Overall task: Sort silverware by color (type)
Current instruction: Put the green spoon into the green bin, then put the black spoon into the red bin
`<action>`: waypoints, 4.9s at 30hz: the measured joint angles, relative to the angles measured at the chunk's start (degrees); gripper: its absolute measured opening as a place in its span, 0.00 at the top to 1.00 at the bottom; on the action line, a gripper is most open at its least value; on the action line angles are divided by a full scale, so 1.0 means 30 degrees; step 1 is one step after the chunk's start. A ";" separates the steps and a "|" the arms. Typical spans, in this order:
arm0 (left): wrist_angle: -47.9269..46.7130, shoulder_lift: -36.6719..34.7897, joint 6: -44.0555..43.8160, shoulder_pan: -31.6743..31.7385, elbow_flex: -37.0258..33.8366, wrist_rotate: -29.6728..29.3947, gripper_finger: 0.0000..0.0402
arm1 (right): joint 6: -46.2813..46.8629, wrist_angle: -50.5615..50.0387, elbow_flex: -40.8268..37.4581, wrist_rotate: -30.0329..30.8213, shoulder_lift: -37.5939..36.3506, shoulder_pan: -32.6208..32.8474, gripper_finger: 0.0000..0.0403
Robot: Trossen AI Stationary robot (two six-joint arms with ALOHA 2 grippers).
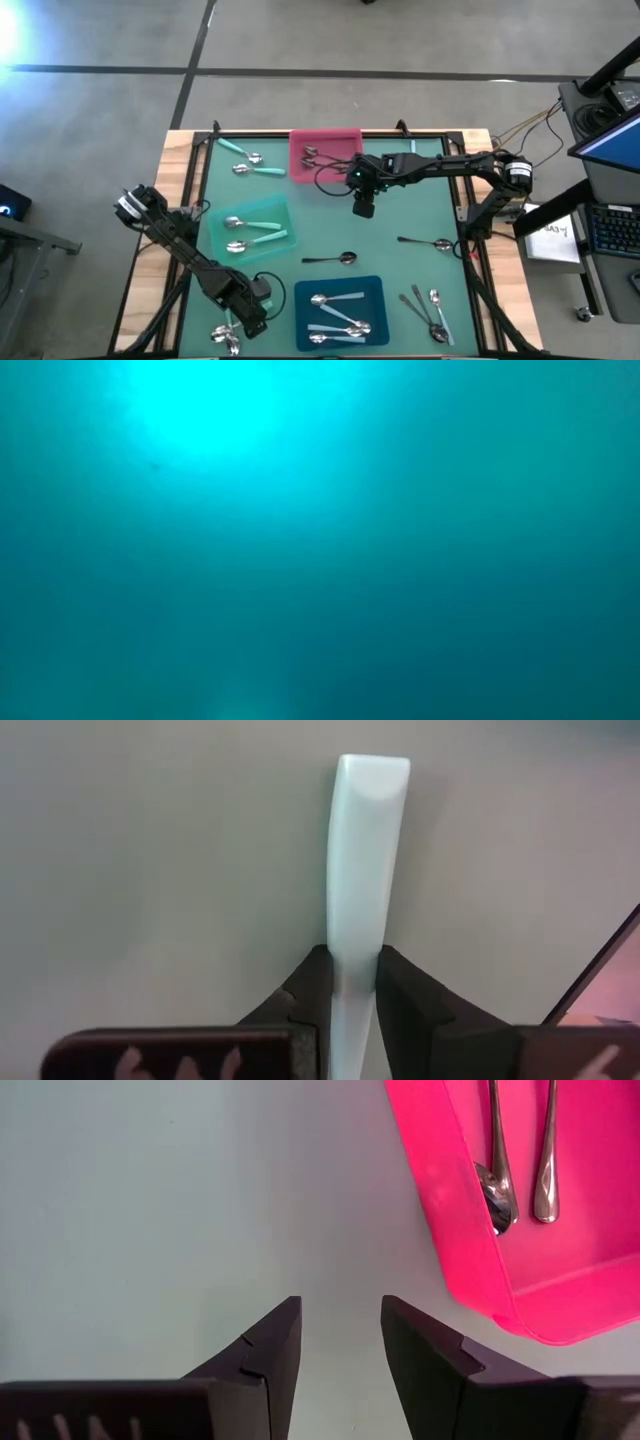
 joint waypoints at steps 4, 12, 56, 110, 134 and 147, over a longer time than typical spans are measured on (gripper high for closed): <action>0.0057 -0.0049 -0.0302 0.0000 -0.0004 0.0014 0.90 | 0.0000 -0.0001 -0.0001 0.0000 0.0000 0.0000 0.67; -0.0694 -0.0534 -0.0247 0.0030 0.0484 -0.0578 0.90 | 0.0000 -0.0001 -0.0003 0.0000 0.0000 0.0000 0.67; 0.0433 -0.4272 0.9982 -0.1885 0.0554 -1.9822 0.90 | -0.0004 0.0003 -0.0003 -0.0004 0.0000 0.0000 0.67; -1.2678 -1.3611 0.9211 0.1819 0.3081 -1.8165 0.73 | -0.0288 0.1232 -0.0003 0.0000 0.0000 0.0003 0.67; 0.8252 -2.2962 2.0333 0.1814 -0.9968 -1.8005 0.73 | 0.5244 -0.3600 0.1208 0.0382 -0.1588 -0.0248 0.67; 1.1379 -2.2957 2.1874 0.2499 -1.0950 -1.8158 0.73 | 0.8219 -0.6095 -0.1958 0.5973 -0.4350 -0.4740 0.67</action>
